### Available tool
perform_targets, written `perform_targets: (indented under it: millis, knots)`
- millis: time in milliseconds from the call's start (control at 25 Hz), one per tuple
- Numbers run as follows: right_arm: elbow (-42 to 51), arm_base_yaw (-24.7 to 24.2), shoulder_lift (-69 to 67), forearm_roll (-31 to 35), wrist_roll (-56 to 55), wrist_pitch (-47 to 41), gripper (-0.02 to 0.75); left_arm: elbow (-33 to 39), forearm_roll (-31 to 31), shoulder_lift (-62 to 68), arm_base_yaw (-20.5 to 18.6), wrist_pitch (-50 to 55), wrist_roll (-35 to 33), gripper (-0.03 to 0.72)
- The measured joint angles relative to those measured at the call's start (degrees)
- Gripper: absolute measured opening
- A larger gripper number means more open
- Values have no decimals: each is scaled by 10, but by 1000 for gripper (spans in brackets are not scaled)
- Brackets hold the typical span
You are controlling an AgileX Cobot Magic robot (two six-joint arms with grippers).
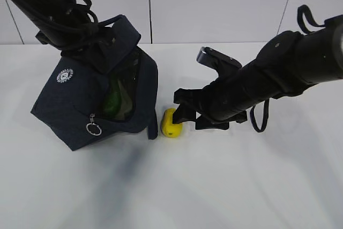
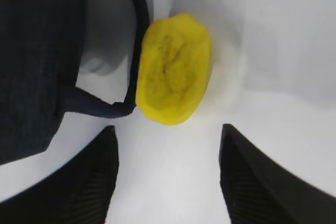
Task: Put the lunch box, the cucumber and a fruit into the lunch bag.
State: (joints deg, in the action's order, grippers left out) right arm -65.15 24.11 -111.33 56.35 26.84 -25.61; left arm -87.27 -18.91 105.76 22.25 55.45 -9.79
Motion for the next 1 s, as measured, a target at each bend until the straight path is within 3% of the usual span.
perform_targets:
  millis: [560, 1000]
  knots:
    - [-110, 0, -115, 39, 0, -24, 459, 0, 0, 0, 0, 0, 0, -8]
    - [-119, 0, -130, 58, 15, -34, 303, 0, 0, 0, 0, 1, -3, -8]
